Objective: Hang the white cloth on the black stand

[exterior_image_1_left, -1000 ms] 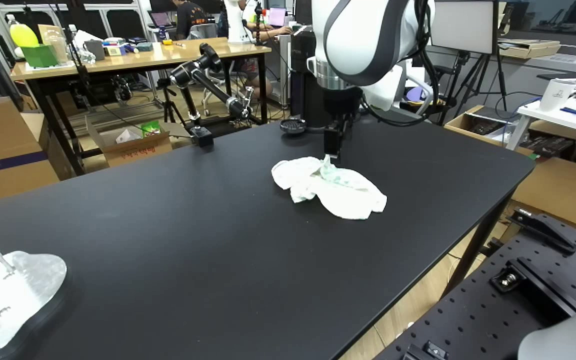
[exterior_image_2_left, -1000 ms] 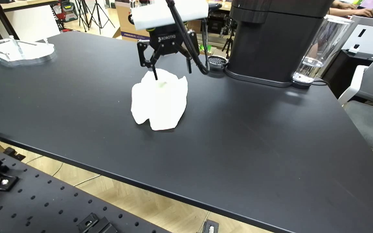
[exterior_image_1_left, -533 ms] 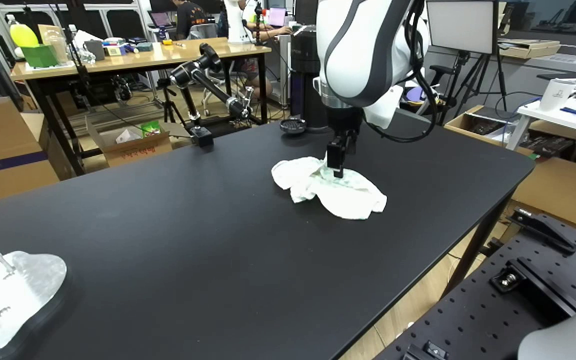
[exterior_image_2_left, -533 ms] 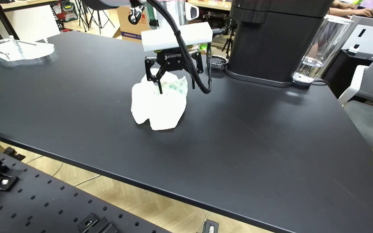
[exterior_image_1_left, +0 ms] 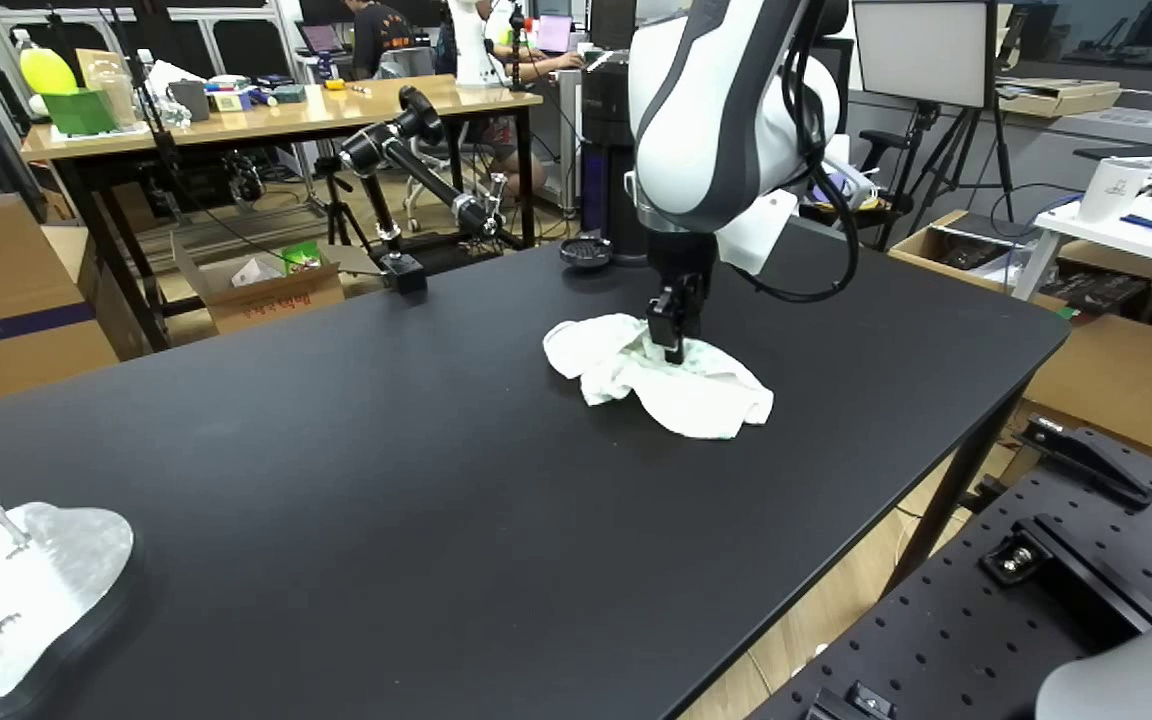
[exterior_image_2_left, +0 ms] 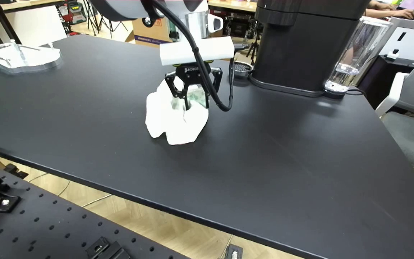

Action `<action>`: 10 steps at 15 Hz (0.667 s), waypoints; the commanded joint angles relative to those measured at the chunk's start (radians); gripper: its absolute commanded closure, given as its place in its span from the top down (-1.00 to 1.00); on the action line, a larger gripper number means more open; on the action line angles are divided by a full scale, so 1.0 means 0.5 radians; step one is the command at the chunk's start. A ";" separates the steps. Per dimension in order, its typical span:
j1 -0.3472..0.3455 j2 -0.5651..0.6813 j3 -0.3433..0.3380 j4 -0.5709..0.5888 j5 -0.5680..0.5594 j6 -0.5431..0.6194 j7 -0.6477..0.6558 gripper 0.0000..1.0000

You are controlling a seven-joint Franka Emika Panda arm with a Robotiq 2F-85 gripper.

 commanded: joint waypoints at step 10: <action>0.007 -0.302 0.087 -0.019 0.225 -0.171 0.073 -0.99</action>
